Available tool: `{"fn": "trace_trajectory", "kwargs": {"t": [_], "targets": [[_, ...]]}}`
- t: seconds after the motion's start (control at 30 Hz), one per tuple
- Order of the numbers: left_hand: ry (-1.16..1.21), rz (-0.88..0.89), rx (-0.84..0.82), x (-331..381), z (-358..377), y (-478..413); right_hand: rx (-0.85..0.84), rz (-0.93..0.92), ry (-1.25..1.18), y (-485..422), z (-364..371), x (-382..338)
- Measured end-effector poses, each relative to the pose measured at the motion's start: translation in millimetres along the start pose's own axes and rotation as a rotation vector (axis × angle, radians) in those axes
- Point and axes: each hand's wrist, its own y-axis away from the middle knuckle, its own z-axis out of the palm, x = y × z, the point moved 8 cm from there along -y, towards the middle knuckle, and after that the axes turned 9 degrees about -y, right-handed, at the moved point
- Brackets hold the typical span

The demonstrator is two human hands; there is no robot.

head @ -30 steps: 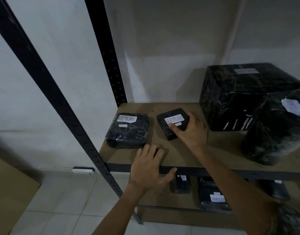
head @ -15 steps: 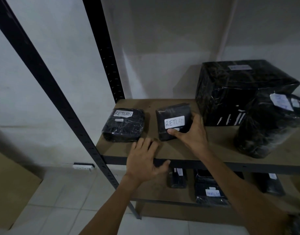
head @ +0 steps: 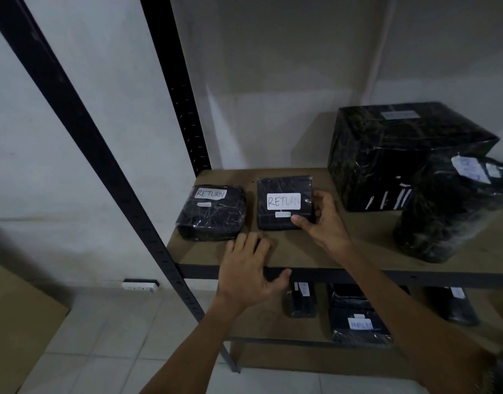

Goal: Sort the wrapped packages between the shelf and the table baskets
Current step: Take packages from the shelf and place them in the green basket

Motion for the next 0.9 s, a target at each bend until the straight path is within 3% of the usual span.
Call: {"fn": "trace_trajectory", "kwargs": {"t": [0.47,0.9], "targets": [[0.013,0.028,0.092,-1.9,2.7,1.6,0.027,-0.014,0.020,2.5,-0.2,-2.1],[0.078,-0.197,-0.094,-0.9,5.5,21.9,0.032,0.065,-0.034,61.7,-16.4,-5.0]]}}
